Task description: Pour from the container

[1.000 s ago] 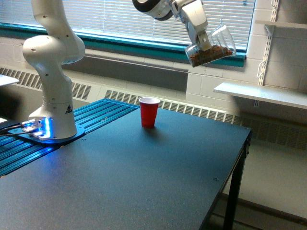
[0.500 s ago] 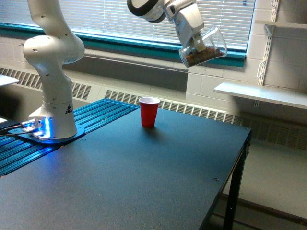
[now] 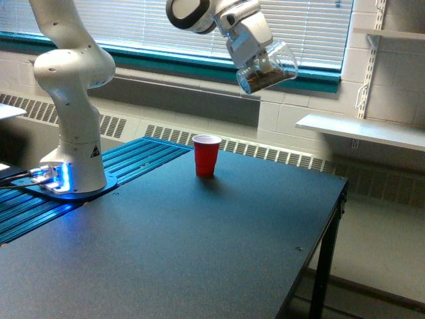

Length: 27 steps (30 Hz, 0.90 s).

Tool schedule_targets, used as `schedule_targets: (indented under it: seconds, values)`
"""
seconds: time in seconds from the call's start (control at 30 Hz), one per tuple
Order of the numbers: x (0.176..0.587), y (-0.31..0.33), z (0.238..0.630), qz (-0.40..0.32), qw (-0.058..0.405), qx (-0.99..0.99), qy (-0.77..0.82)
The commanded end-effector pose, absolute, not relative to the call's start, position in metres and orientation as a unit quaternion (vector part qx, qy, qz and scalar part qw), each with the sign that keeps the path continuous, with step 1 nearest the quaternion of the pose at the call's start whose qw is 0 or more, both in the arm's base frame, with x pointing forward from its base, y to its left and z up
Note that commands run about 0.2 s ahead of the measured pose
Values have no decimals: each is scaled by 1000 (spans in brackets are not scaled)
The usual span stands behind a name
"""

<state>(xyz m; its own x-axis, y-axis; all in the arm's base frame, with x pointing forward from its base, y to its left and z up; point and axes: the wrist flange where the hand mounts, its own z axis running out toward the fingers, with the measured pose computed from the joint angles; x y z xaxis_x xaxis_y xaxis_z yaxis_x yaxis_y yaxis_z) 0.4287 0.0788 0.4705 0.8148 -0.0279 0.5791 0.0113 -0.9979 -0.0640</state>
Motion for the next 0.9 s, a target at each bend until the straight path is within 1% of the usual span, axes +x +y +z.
schedule_targets:
  seconds: [0.03, 0.43, 0.9]
  values:
    - [409, 91, 476, -316, 21, -945, -80]
    - [376, 98, 468, -311, 28, -938, -154]
    - [343, 96, 444, -286, 36, -937, -197]
